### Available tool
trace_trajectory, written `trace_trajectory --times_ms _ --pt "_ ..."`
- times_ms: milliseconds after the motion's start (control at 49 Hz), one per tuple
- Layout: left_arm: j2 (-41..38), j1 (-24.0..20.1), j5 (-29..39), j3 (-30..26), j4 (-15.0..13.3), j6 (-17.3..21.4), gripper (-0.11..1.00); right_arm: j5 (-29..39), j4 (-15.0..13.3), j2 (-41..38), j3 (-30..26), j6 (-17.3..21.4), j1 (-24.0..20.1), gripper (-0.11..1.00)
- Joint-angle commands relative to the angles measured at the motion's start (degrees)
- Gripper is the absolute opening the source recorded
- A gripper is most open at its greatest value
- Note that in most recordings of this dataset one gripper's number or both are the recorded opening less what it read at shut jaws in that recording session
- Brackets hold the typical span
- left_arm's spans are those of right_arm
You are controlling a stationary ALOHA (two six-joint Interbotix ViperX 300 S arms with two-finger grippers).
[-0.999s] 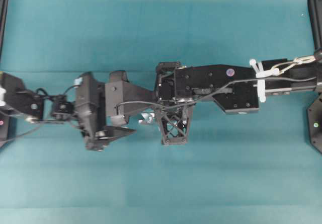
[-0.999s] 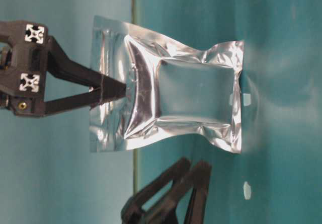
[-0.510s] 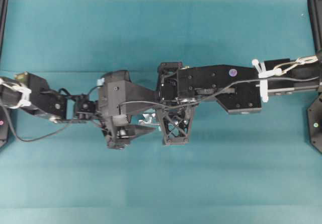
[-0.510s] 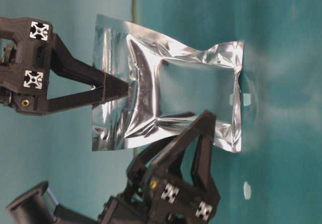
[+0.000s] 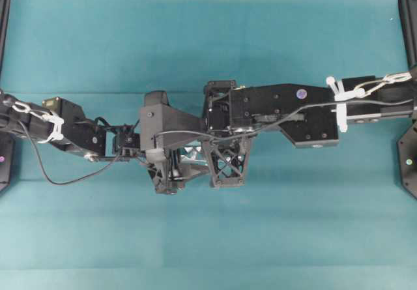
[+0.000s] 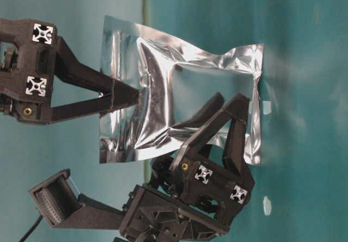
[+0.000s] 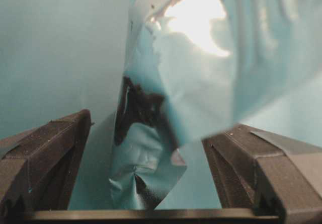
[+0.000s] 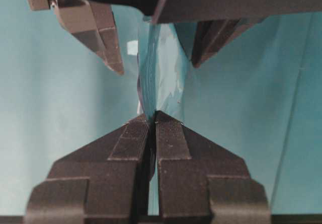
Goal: Hand over the silver zip bag and make it stand upright.
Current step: 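Open the right gripper and pull it back to the right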
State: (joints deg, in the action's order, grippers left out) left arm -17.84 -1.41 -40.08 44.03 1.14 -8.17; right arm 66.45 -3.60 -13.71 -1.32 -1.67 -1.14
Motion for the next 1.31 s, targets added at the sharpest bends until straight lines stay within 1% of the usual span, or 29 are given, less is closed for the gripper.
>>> trace_trajectory --times_ms 0,82,163,265,367,408,449,938,1060,1122,1183,1223,1285 --pt "0.26 0.00 -0.44 -0.62 0.18 -0.09 0.89 -0.18 0.00 1.05 -0.26 0.62 -0.09 0.01" --pt "0.18 0.00 -0.44 -0.62 0.09 -0.09 0.84 -0.18 -0.09 1.05 -0.26 0.62 -0.09 0.01" --pt "-0.09 0.00 -0.44 -0.62 0.18 0.09 0.76 -0.18 0.00 1.05 -0.26 0.62 -0.18 0.01" --pt "-0.26 0.00 -0.44 -0.53 0.18 0.35 0.59 -0.26 0.00 0.97 -0.26 0.62 -0.09 0.01" --pt "-0.44 0.00 -0.44 -0.53 0.18 0.44 0.40 -0.18 0.00 1.05 -0.26 0.62 -0.09 0.01" --pt "-0.44 0.00 -0.44 -0.53 0.18 0.53 0.33 -0.18 -0.09 1.05 -0.26 0.62 -0.09 0.01" --pt "-0.44 0.00 -0.44 -0.35 0.09 0.53 0.30 -0.18 0.00 0.97 -0.26 0.70 -0.09 0.01" --pt "-0.26 -0.18 -0.26 0.26 0.18 0.53 0.30 -0.62 0.00 1.05 -0.26 0.70 -0.09 0.01" --pt "-0.35 -0.18 -0.09 0.26 0.09 0.62 0.30 -0.88 0.53 1.05 -0.09 1.14 -0.09 0.02" --pt "-0.35 -0.18 -0.09 0.26 0.09 0.88 0.30 -0.79 0.70 1.23 0.09 2.20 0.09 0.07" --pt "-0.26 -0.09 0.00 0.35 0.09 1.41 0.30 -1.05 0.88 1.67 0.53 3.60 0.26 0.16" --pt "-0.26 -0.09 0.26 0.35 0.09 1.67 0.30 -1.41 0.88 2.11 0.88 4.04 0.35 0.25" --pt "-0.26 0.00 0.79 0.26 0.18 1.76 0.30 -2.20 0.88 3.16 1.67 4.92 0.53 0.44"
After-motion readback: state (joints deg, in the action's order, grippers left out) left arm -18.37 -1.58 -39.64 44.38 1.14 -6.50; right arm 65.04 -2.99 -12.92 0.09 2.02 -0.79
